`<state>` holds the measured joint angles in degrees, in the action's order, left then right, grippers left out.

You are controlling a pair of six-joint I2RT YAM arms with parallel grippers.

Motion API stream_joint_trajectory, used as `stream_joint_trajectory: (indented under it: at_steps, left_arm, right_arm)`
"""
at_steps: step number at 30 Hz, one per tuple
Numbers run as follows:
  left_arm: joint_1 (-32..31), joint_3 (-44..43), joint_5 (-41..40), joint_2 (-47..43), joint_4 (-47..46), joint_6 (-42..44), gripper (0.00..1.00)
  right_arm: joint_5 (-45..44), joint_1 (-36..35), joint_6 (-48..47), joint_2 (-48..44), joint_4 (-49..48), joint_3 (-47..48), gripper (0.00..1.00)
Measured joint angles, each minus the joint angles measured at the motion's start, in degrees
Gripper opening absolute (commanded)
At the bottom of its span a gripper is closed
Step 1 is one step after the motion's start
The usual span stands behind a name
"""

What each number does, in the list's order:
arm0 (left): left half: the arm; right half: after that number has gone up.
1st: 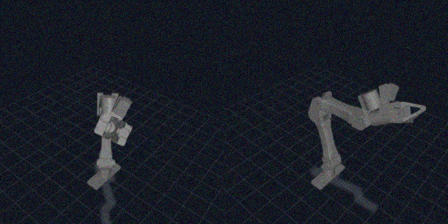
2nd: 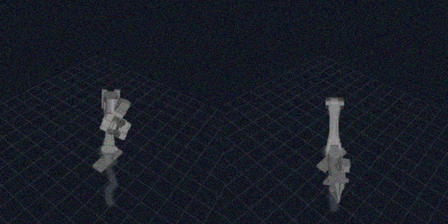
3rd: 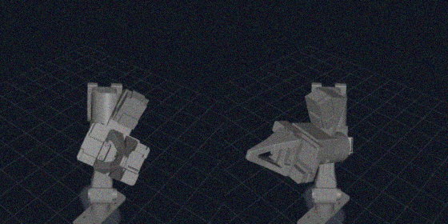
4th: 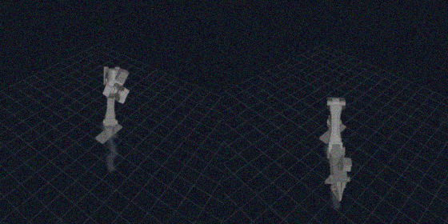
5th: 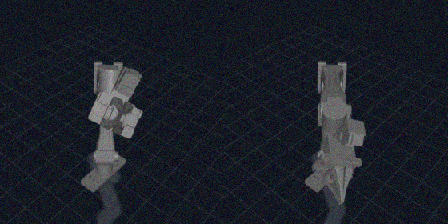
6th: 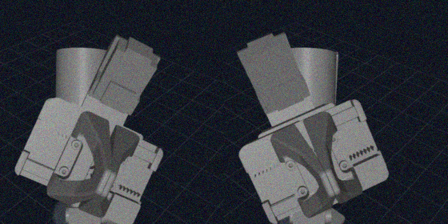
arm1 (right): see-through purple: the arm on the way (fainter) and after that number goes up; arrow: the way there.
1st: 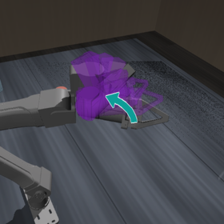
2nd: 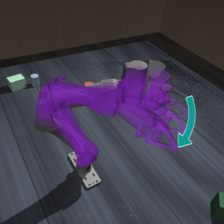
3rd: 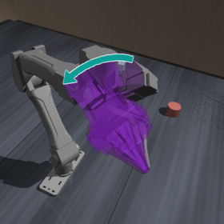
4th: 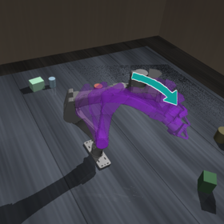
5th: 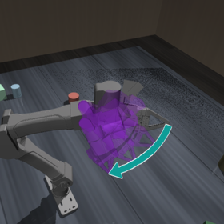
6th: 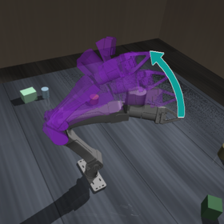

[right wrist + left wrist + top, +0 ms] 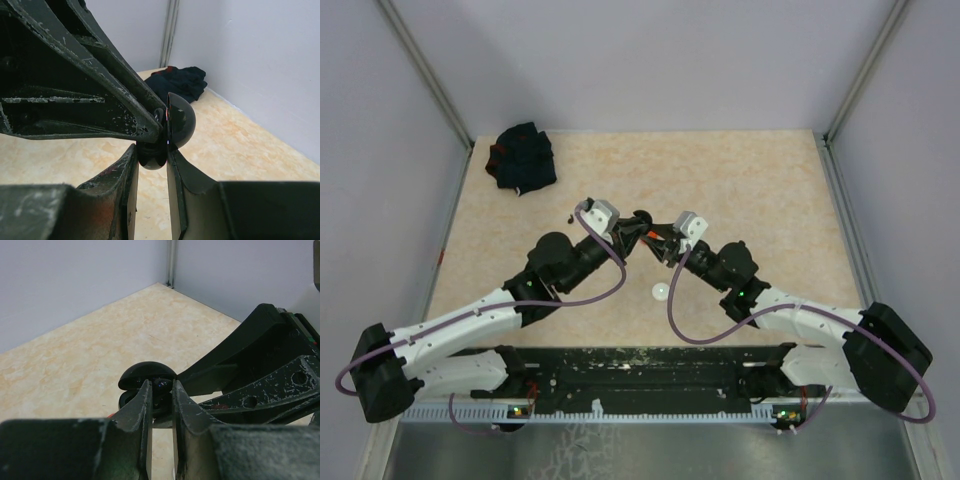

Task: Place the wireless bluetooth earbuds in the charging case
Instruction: Place the earbud in the charging case.

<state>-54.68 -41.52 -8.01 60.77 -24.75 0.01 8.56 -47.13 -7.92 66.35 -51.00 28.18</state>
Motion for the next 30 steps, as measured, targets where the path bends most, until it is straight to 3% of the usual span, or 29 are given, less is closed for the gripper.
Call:
stream_joint_trajectory:
  at_steps: [19, 30]
  left_arm:
    - [-0.3, 0.0, -0.9, 1.0, 0.8, -0.5, 0.13]
    - [-0.4, -2.7, -3.1, 1.0, 4.3, -4.1, 0.22]
  right_arm:
    - [-0.2, 0.0, 0.1, 0.0, 1.0, 0.0, 0.0]
    - [-0.8, 0.0, 2.0, -1.3, 6.3, 2.7, 0.0]
